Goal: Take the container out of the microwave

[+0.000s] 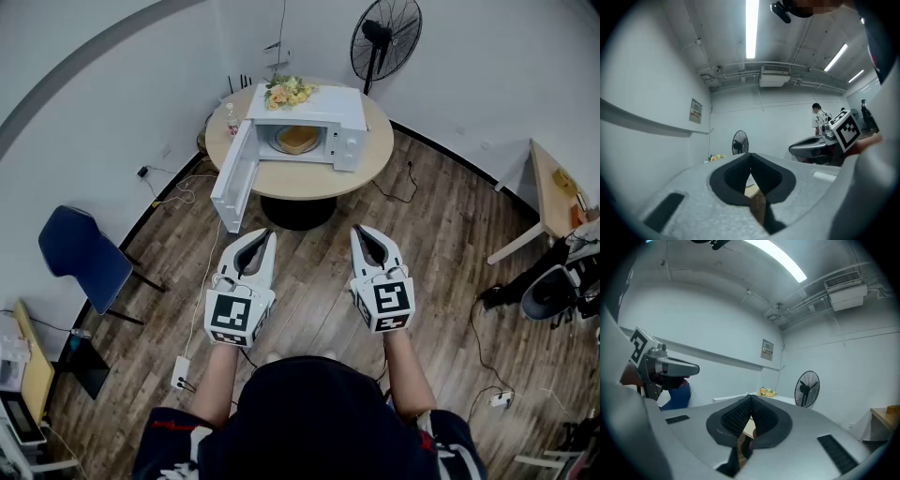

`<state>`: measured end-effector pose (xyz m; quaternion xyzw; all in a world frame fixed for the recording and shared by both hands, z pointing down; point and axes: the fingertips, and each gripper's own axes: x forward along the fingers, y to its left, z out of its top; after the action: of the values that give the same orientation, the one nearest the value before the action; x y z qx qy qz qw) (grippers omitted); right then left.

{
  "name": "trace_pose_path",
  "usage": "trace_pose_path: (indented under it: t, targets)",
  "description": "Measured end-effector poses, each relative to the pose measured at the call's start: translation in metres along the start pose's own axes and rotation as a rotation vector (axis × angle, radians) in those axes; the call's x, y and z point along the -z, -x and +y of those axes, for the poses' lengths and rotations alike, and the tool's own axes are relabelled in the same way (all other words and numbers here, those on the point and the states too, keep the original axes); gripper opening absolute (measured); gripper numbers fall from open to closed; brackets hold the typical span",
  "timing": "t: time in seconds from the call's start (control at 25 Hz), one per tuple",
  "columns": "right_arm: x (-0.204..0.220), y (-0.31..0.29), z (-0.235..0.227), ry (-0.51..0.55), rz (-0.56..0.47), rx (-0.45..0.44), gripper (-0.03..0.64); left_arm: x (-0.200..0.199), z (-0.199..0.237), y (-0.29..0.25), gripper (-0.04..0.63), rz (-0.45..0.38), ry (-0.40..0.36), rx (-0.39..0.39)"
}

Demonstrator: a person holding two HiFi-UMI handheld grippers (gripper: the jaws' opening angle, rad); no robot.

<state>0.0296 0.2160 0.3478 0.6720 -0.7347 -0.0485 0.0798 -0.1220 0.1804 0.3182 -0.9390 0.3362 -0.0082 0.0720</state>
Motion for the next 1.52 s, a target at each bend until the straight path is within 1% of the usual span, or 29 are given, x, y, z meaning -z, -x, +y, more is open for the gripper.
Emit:
trace_pose_path:
  t: [0.28,0.48,0.64,0.76,0.88,1.08,1.28,1.44,1.52]
  targets:
    - [0.0,-0.003,0.0,-0.04,-0.028,-0.025,0.008,0.008,-0.003,-0.004,0.015,0.005,0.003,0.013]
    - [0.012,-0.004,-0.002,-0.032,0.0,-0.045,0.008,0.013,-0.012,-0.008,0.015,0.025,0.0,0.009]
    - [0.019,-0.002,-0.005,-0.009,0.008,-0.087,0.008,0.019,-0.022,-0.014,0.015,0.036,0.016,-0.011]
    - [0.025,0.004,-0.014,0.014,0.015,-0.113,0.008,0.023,-0.034,-0.019,0.015,0.045,0.011,-0.031]
    - [0.034,0.009,-0.025,0.001,0.016,-0.129,0.008,0.027,-0.048,-0.02,0.015,0.048,0.011,-0.052]
    - [0.05,0.013,-0.041,-0.026,0.022,-0.139,0.008,0.045,-0.065,-0.023,0.015,0.09,-0.008,-0.057]
    - [0.058,-0.001,-0.047,-0.036,0.036,-0.15,0.008,0.053,-0.06,-0.035,0.015,0.107,0.002,-0.061]
    - [0.056,-0.022,-0.056,-0.014,0.037,-0.159,0.008,0.062,-0.045,-0.056,0.015,0.116,0.006,-0.063]
    - [0.056,-0.038,-0.063,-0.021,0.036,-0.153,0.008,0.067,-0.034,-0.068,0.015,0.119,0.014,-0.061]
